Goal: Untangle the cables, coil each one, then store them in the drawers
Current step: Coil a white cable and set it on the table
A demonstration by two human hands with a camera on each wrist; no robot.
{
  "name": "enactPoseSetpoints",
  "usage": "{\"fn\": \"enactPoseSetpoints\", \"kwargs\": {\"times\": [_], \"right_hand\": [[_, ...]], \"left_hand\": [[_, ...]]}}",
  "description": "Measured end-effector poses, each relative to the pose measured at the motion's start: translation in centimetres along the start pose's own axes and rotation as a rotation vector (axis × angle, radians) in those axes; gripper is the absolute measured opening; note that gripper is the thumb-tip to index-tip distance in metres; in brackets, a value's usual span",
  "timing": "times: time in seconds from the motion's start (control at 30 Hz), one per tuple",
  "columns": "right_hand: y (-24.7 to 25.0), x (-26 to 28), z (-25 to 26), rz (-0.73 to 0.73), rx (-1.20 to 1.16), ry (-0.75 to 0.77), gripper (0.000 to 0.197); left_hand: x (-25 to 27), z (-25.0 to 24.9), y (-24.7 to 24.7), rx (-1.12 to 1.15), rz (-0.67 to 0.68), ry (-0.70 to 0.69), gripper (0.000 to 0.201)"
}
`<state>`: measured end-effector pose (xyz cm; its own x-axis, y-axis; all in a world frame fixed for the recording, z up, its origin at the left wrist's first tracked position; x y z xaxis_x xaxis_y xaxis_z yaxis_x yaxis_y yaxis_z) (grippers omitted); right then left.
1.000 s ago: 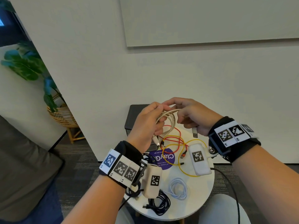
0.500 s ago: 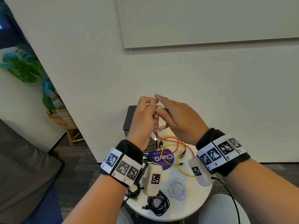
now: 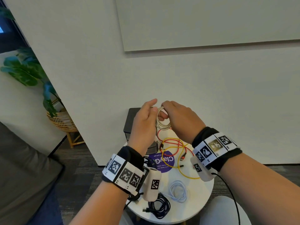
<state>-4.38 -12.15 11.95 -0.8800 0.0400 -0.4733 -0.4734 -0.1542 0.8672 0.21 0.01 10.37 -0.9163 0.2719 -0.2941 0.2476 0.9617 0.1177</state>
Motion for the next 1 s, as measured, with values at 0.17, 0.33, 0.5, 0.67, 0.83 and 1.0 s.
{"fn": "enactPoseSetpoints", "kwargs": {"times": [0.17, 0.33, 0.5, 0.67, 0.83, 1.0], "right_hand": [[-0.5, 0.4, -0.5, 0.049, 0.022, -0.016, 0.028], [-1.5, 0.7, -0.7, 0.072, 0.018, 0.047, 0.026], [-2.2, 1.6, -1.9, -0.019, -0.457, -0.018, 0.015], [-1.9, 3.0, -2.8, -0.169, -0.774, -0.209, 0.009], [-2.5, 3.2, -3.2, -0.237, -1.044, -0.413, 0.015], [-3.1, 3.1, -2.9, -0.170, -0.853, -0.353, 0.013]], "left_hand": [[-0.3, -0.2, -0.2, -0.057, 0.118, 0.067, 0.033], [0.0, 1.5, -0.6, 0.269, 0.201, 0.312, 0.031], [0.9, 3.2, -0.6, 0.323, 0.109, 0.413, 0.039], [1.8, 3.7, -0.7, 0.373, 0.104, 0.389, 0.037], [2.0, 3.3, -0.6, 0.244, 0.072, 0.201, 0.031], [0.9, 3.7, 0.8, -0.216, 0.172, 0.026, 0.019]]}}
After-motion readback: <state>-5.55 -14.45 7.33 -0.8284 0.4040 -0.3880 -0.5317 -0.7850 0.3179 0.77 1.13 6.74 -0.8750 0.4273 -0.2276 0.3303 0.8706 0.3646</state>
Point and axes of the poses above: each hand's wrist, its own x-axis away from the middle knuckle, its own y-axis out of the back of the hand, z = x × y, the point moved 4 cm from there along -x, towards the middle knuckle, and after that the axes turned 9 degrees about -z, right-handed, at the moved point
